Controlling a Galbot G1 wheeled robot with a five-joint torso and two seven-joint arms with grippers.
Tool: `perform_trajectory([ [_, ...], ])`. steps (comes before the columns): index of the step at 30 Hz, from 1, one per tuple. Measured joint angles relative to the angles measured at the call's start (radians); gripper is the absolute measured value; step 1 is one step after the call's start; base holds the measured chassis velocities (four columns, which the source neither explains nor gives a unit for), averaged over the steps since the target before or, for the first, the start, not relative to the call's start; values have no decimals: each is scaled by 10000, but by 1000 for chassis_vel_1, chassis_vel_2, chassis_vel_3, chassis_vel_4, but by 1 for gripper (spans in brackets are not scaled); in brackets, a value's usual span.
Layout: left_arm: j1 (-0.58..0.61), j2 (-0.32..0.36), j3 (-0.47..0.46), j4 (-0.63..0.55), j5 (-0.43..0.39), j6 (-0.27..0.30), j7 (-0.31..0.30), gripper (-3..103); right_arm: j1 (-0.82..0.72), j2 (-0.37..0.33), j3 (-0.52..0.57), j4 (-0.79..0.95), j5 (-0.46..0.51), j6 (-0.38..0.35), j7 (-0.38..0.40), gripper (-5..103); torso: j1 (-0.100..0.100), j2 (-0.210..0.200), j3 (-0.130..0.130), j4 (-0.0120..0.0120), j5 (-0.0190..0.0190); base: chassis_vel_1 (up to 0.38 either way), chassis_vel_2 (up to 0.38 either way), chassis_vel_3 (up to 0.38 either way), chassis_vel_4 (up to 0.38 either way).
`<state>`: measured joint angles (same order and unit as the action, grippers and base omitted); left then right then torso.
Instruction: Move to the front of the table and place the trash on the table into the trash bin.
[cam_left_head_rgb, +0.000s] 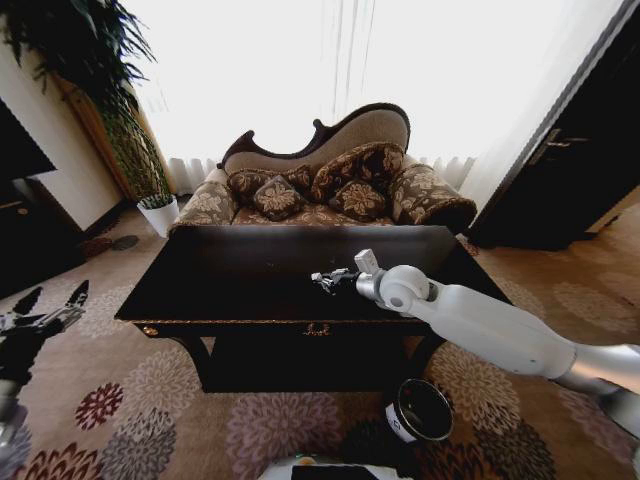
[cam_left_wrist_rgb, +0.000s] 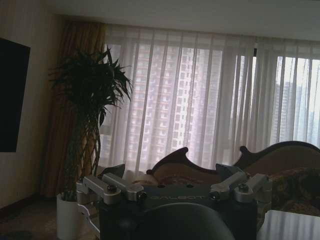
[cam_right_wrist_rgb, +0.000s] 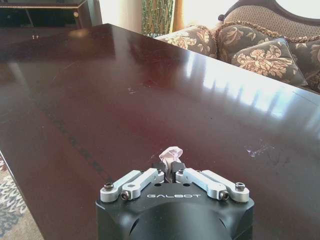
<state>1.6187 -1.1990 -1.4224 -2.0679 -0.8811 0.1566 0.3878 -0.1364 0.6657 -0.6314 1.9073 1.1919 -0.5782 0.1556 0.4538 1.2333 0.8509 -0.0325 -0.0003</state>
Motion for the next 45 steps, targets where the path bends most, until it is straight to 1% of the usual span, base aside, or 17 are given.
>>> perform_trajectory([
  [9,-34,56,42,19,-5,-3,-2,100,-858,-540,1102,798,174,116,-94,1,0,0,0,1,0,0,0,0,0],
  [12,-84,67,99,28,-14,-5,-12,100,-2177,-1073,2607,1815,395,140,-219,0,0,0,0,1,-1,0,0,0,0],
  [13,-84,67,99,28,-14,-5,-12,100,-2177,-1073,2607,1815,395,140,-219,0,0,0,0,1,-1,0,0,0,0],
  [17,-151,9,292,-47,-1,-6,-19,100,-4146,-1608,4540,2752,290,289,-552,0,-1,1,-1,-4,-1,0,0,0,0],
  [19,-152,3,304,-51,2,-5,-19,100,-4288,-1642,4675,2818,261,320,-584,0,0,0,-1,-4,-1,0,0,0,0],
  [20,-165,-43,397,-101,39,-6,-20,100,-5311,-1805,5540,3183,-71,647,-838,0,0,0,-1,-2,1,0,0,0,0],
  [22,-172,-95,470,-150,68,-6,-20,100,-6165,-1778,6156,3496,-313,931,-1035,0,0,1,-1,-4,0,0,0,0,0],
  [24,-152,-144,477,-195,75,-6,-20,100,-6428,-1687,6302,3624,-349,1074,-1063,0,0,1,-1,-6,2,0,0,0,0],
  [28,19,-368,376,-402,75,-13,-23,100,-6998,-1251,6448,3888,-486,1691,-1287,0,0,0,-1,5,0,0,0,0,0],
  [29,55,-426,357,-470,69,-20,-23,100,-7354,-1093,6570,3962,-588,2012,-1481,0,0,0,-1,6,0,0,0,0,0],
  [32,94,-480,344,-567,34,-41,-20,100,-8648,-763,7272,4024,-1137,3098,-2602,0,0,0,-1,1,1,0,0,0,0],
  [33,94,-480,344,-567,34,-41,-20,100,-8648,-763,7272,4024,-1137,3098,-2602,0,0,0,-1,1,1,0,0,0,0],
  [36,134,-482,334,-577,3,-89,-12,100,-10425,-333,8277,4030,-1857,4479,-3971,0,0,0,-1,2,0,0,0,0,0],
  [37,134,-482,334,-577,3,-89,-12,100,-10425,-333,8277,4030,-1857,4479,-3971,0,0,0,-1,2,0,0,0,0,0],
  [40,148,-512,354,-597,-1,-113,-6,100,-12023,281,9053,4119,-2561,5681,-5113,0,0,-1,-1,-1,0,0,0,0,0],
  [42,148,-518,366,-614,-2,-114,-5,100,-12348,435,9197,4144,-2770,5938,-5354,0,-1,-1,-1,0,0,0,0,0,0],
  [45,150,-570,411,-761,-14,-116,-2,100,-13330,998,9581,4205,-3699,6584,-5947,0,-1,-1,-1,-1,-1,0,0,0,0],
])
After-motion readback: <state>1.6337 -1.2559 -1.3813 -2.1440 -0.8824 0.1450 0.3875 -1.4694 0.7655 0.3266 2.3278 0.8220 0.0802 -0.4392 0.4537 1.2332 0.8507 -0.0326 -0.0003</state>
